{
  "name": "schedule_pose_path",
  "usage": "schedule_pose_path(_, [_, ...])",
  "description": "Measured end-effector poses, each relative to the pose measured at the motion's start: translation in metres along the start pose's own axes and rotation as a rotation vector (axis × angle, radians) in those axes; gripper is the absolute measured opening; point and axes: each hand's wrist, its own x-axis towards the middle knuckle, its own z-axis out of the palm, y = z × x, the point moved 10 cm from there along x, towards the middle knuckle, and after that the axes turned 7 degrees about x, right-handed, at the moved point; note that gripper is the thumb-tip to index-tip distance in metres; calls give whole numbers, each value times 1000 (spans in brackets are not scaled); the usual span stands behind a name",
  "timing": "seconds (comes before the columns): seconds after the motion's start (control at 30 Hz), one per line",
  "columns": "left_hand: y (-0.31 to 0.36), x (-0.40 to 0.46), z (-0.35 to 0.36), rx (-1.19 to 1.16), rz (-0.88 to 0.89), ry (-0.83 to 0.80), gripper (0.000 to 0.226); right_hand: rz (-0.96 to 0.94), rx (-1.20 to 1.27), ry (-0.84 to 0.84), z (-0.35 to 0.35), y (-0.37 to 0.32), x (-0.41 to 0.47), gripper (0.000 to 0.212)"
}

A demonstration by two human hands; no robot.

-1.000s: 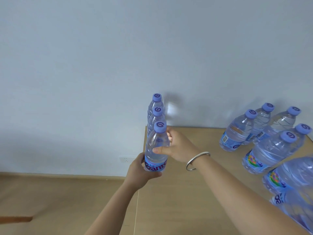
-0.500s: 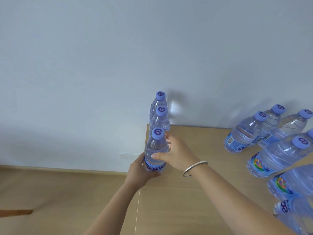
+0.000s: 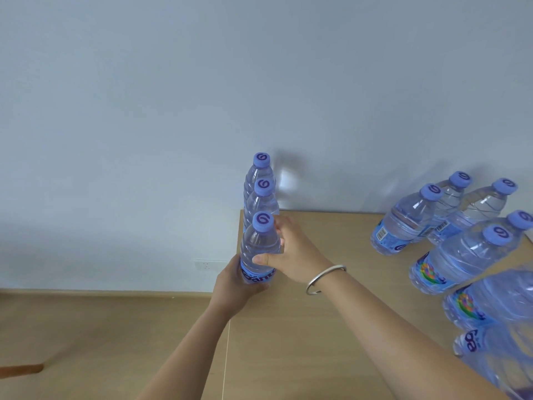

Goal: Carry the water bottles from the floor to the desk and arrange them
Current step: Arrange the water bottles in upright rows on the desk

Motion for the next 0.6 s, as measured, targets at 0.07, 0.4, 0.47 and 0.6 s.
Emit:
schedule_pose_path(0.07, [0,-3,1,-4,-14,11,55,11,1,-1,-1,1,-2,68])
schedule_pose_path(0.4, [10,-33,2,-35,-62,184,45,-11,11,104,-9,-10,-27,78])
schedule_pose_path(0.47, [3,-43,7,-45,-73,196,56,-35,59,156,-20,-14,-42,76])
schedule_pose_path(0.6, [-16,-64,17,47,-128,220,85,-8,78,203,-43,-11,-70,81])
